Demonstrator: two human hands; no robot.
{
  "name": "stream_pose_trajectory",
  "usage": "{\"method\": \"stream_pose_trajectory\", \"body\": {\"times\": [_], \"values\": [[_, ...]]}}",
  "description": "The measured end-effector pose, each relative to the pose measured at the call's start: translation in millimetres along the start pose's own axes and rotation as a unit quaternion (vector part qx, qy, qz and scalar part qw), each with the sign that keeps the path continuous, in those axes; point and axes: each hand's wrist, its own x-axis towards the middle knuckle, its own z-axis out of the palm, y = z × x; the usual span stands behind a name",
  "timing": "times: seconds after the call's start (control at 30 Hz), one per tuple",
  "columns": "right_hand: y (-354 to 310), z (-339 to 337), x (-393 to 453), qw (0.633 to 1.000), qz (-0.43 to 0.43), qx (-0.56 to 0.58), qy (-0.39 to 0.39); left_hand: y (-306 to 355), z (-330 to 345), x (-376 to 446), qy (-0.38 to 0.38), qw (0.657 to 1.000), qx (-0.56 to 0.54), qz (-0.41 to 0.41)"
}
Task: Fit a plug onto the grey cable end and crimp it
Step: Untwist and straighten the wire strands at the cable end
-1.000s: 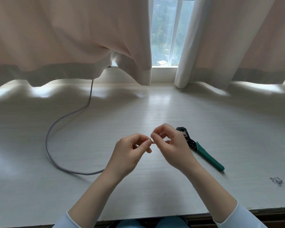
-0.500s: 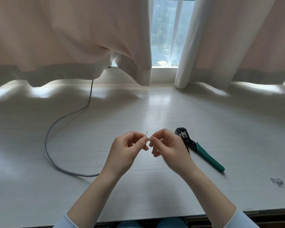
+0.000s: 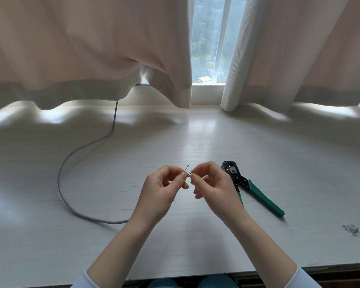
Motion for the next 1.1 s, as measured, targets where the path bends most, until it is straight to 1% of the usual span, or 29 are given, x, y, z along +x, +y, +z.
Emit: {"method": "stream_pose_trajectory", "body": {"times": [0.13,0.43,0.63,0.73,0.9,1.0,1.1], "values": [[-4,-1,-1,1.0,-0.016,0.001,0.001,0,-1,0,-0.004,1.0,0.008,0.004],[-4,1,0,0.999,-0.02,-0.027,0.006,-1,1,-1,0.002,1.0,0.013,0.004],[-7,1,-1,0.997,-0.034,-0.066,0.014,-1,2,-1,0.007,1.0,0.008,-0.004],[-10,0,-2,0.993,-0.05,-0.104,0.022,0,1,-1,-0.003,1.0,0.013,-0.007],[-15,-1,3,0.989,-0.071,-0.128,0.016,2,2,-1,-0.019,1.0,0.016,-0.012],[-17,-1,6,0.989,-0.063,-0.135,0.01,2,3,-1,-0.025,0.999,0.014,-0.016],[-17,-2,9,0.992,-0.036,-0.125,0.006,2,3,-1,-0.031,0.999,0.01,-0.019]]}}
